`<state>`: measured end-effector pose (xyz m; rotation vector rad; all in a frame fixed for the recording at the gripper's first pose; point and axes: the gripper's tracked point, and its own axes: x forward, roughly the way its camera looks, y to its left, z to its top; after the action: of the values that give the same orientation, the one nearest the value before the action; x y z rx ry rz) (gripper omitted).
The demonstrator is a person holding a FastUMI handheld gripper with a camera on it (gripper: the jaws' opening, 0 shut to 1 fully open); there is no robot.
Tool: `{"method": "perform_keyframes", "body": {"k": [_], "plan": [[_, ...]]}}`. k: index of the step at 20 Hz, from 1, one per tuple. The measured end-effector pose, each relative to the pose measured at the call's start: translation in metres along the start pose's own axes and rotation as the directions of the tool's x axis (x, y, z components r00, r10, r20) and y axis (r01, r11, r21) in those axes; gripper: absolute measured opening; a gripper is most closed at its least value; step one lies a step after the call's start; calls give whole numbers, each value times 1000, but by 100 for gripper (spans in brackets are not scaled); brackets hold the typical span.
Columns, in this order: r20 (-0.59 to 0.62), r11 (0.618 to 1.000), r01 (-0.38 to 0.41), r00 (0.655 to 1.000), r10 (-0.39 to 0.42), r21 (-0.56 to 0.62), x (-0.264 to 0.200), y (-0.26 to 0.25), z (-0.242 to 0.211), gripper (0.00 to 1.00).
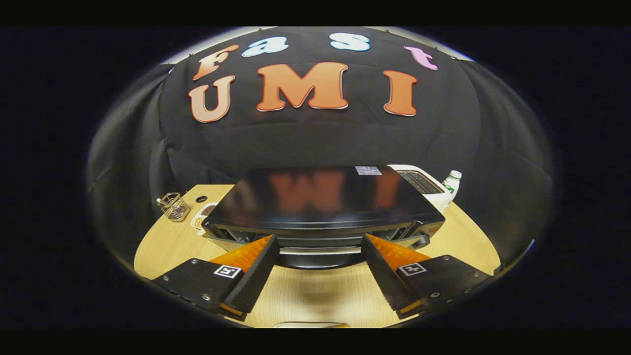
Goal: Open the toaster oven, put the food inside, and close the toaster oven door.
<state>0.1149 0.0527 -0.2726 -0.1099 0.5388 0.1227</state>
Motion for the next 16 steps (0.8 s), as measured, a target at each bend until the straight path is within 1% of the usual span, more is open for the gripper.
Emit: {"method": "perform_keyframes", "body": {"k": [10,16], "plan": [[-74,1000,0,997,0,3,-41,-2,-66,99],[-133,1000,1,991,0,9,-51,-2,-106,100]]}}
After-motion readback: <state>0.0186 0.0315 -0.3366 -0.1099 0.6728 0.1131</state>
